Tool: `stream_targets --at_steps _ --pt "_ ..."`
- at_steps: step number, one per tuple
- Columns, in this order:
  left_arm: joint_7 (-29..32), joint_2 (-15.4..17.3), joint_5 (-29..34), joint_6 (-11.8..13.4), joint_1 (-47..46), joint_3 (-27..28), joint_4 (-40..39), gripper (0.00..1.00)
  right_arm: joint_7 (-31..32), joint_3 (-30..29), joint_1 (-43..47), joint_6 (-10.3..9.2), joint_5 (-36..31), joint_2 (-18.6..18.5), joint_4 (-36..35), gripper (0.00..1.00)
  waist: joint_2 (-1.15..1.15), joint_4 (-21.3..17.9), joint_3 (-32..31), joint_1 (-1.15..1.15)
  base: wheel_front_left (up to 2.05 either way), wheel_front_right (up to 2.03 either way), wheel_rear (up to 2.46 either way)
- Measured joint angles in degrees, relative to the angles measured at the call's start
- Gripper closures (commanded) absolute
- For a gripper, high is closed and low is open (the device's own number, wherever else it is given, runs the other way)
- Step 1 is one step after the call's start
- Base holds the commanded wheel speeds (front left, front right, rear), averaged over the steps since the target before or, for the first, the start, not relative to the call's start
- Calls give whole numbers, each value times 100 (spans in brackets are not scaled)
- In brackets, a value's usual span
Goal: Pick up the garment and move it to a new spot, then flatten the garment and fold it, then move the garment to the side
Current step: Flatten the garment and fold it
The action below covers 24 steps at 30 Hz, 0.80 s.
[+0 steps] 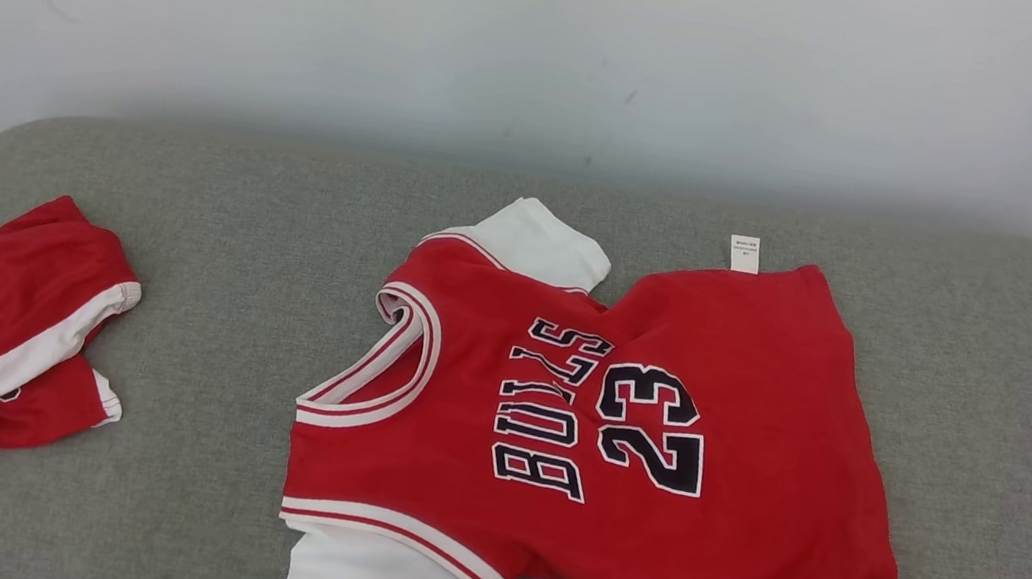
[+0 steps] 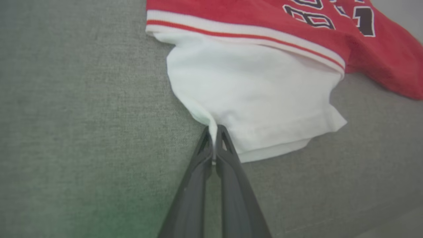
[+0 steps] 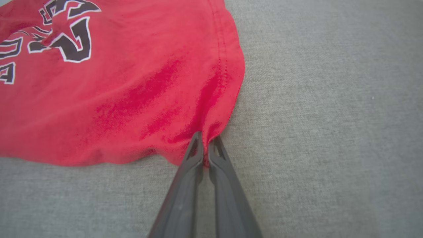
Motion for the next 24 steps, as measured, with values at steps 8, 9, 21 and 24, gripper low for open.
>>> stream_targets --at_steps 8,9,21,24 --pt "9 514 227 27 -592 347 -1386 100 -16 327 -602 0 219 -240 -949 100 0 -46 96 0 0 0 0" --pt "77 597 259 27 -813 352 -1530 100 -5 365 -783 0 255 -283 -1024 100 0 -52 139 0 0 0 0" --pt "1211 1516 13 -5 -4706 24 -2294 100 694 501 -4194 0 611 -728 -1148 100 1 -133 1216 1 0 0 0" --pt "1318 1774 -1 -5 -5807 -99 -2109 100 929 537 -5247 0 683 -786 -1055 100 1 -159 1599 2 0 0 0"
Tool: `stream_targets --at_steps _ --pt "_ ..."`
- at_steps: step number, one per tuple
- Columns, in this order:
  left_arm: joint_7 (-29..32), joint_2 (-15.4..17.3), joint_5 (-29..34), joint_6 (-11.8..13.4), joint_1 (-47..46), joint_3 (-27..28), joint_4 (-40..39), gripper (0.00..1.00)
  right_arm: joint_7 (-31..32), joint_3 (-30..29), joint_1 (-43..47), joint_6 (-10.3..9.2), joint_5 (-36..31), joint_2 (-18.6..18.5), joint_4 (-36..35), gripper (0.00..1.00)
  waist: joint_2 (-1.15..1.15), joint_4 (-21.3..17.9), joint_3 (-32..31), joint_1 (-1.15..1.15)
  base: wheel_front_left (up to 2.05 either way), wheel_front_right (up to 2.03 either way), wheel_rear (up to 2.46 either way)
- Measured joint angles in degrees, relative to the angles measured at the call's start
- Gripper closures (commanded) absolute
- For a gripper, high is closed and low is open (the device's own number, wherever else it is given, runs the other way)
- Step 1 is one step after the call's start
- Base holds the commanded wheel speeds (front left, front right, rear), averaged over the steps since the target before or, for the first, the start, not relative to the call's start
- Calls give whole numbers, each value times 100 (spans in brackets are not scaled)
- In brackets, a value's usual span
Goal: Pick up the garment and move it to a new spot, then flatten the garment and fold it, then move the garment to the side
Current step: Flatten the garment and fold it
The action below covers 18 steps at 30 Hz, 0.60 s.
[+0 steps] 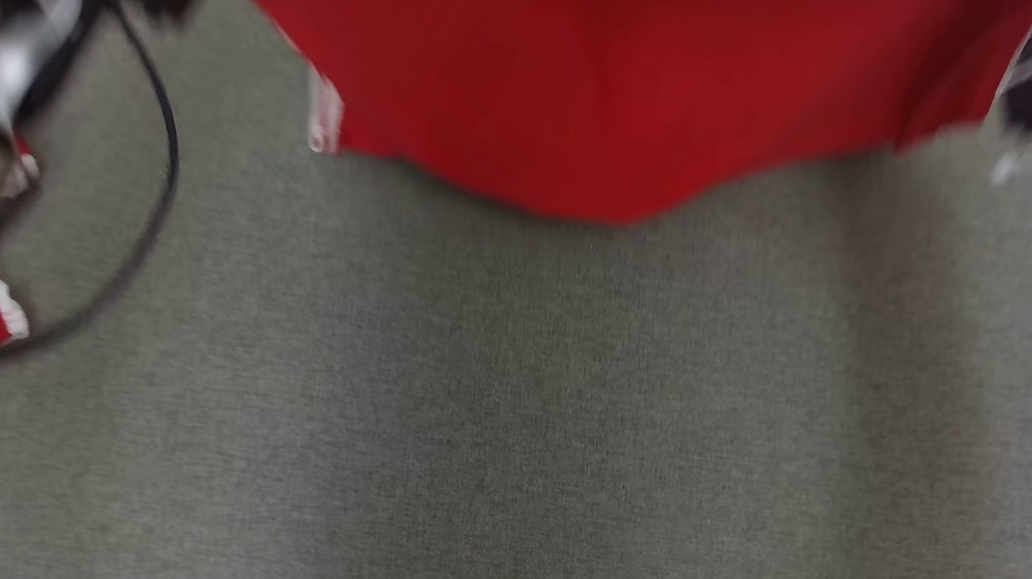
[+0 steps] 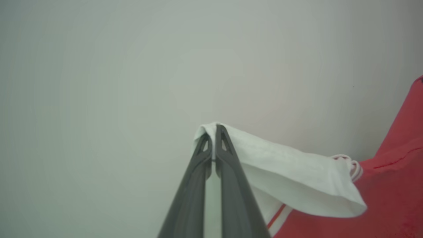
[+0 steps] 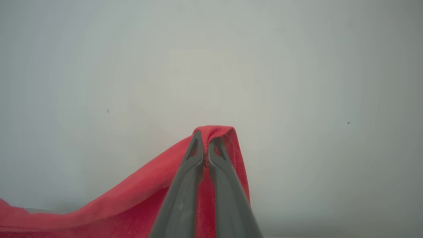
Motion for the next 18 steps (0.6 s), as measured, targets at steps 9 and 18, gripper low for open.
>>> stream_targets --at_steps 9,18 --pt "-65 171 -167 0 -2802 -612 1025 100 527 18 -2607 0 223 -247 664 100 0 -63 1114 2 0 0 0" --pt "-300 62 -344 0 -4712 -1429 2189 100 661 74 -4409 0 108 -296 1580 100 0 -57 1726 -1 0 0 0"
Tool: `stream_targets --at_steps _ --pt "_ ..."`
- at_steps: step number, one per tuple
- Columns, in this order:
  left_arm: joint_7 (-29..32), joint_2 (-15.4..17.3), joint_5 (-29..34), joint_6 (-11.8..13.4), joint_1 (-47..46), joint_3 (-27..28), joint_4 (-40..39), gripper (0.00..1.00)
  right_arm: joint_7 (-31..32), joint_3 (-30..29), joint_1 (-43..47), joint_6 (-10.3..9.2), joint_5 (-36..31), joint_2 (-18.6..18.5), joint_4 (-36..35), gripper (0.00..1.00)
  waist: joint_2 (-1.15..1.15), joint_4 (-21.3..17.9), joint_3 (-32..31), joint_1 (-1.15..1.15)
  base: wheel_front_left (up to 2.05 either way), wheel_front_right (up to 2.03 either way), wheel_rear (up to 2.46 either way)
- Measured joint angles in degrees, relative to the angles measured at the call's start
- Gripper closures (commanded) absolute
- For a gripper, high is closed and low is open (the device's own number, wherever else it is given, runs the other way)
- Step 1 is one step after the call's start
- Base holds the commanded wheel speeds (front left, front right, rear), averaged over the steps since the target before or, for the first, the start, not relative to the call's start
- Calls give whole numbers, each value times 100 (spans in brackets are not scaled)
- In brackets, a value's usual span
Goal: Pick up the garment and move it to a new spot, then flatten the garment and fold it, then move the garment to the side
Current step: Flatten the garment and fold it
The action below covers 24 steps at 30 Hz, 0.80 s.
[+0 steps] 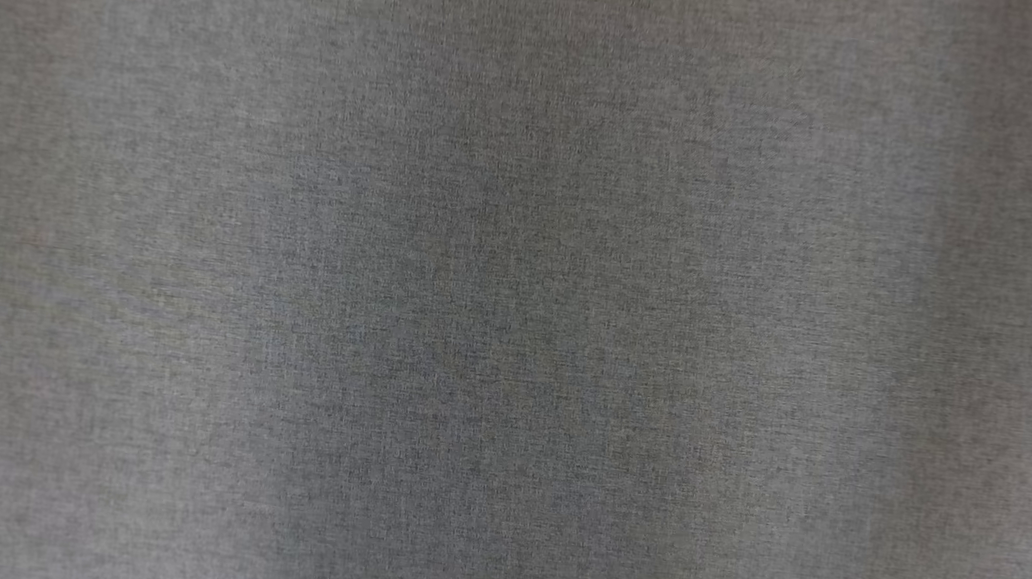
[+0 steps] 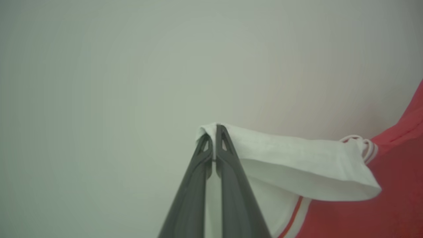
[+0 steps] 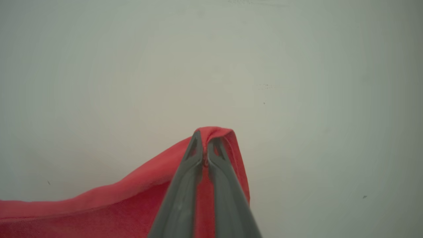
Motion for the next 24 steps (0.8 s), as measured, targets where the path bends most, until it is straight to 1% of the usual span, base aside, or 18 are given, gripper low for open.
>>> stream_targets --at_steps 4,9,13,17,24 --pt "-129 -119 -122 -1 -713 -332 320 100 -21 130 -529 0 -118 55 385 100 0 -15 104 0 0 0 0" --pt "-347 -248 -355 -1 -1279 -509 775 100 -153 246 -934 0 -243 57 817 100 -1 -36 137 -1 0 0 0" --pt "-554 -349 -470 -1 -1411 -737 1003 100 -307 305 -1100 0 -266 81 1055 100 -1 -12 125 -2 0 0 0" --pt "-603 -346 -614 -1 -1439 -1028 1192 100 -369 372 -1153 0 -271 83 1252 100 -2 -24 160 -1 0 0 0" --pt "-706 -333 -862 -1 -1542 -1322 1340 100 -430 444 -1207 0 -268 87 1433 100 -1 -34 264 -1 0 0 0"
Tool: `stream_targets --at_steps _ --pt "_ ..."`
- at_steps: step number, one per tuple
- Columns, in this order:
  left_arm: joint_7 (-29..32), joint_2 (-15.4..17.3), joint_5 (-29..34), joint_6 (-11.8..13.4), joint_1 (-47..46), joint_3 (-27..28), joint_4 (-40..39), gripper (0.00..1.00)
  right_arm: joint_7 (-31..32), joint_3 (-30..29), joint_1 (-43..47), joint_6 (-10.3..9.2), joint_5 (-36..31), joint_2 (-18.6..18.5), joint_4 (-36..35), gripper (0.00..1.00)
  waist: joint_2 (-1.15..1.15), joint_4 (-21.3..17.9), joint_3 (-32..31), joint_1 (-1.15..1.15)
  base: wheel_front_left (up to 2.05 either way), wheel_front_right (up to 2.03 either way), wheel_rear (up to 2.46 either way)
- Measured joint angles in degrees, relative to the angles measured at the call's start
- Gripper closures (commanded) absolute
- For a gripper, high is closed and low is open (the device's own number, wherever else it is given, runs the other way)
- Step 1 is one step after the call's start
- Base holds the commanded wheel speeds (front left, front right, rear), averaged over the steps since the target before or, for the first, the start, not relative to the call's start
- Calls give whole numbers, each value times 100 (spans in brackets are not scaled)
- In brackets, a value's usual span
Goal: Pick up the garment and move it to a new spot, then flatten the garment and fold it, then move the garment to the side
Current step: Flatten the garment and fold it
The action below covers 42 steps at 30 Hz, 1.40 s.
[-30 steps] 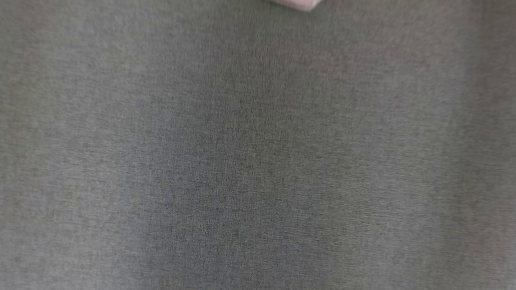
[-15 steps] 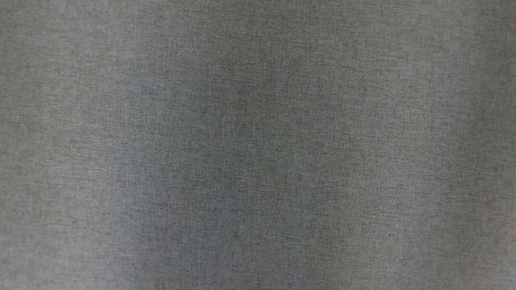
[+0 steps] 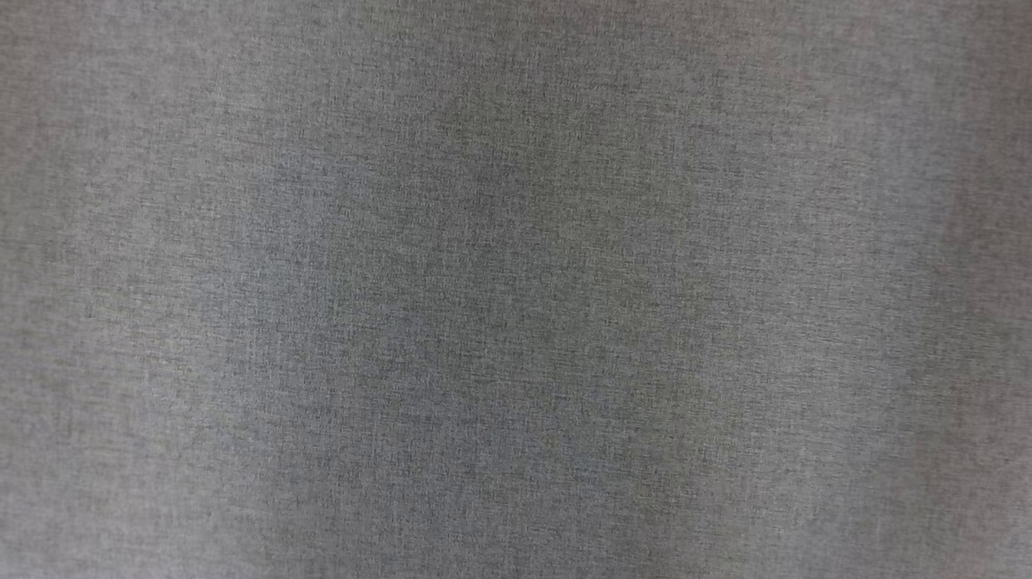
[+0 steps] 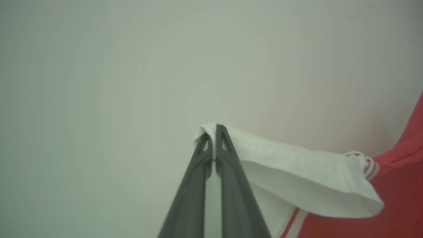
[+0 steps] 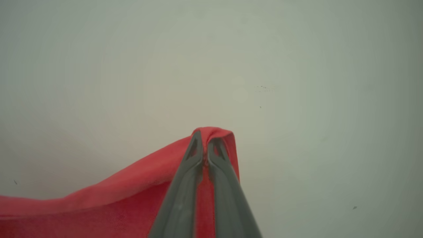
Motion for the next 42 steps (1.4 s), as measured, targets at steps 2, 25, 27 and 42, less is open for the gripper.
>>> stream_targets --at_steps 2,25,27,42 --pt "-14 -1 -86 0 -54 -86 44 100 -24 37 -48 0 -1 1 40 100 0 1 37 0 0 0 0" --pt "-312 705 -467 1168 3701 1385 -3017 100 -1011 843 3218 0 1457 -65 -1370 100 -1 -156 -514 0 0 0 0" --pt "-313 881 -509 1407 4387 1530 -3576 100 -1057 884 3804 0 1582 -70 -1699 100 -2 -190 -687 -1 0 0 0" --pt "-313 1625 -808 3108 9020 1964 -6803 100 -666 374 7944 0 1708 -319 -4001 100 -2 -294 -1855 -2 0 0 0"
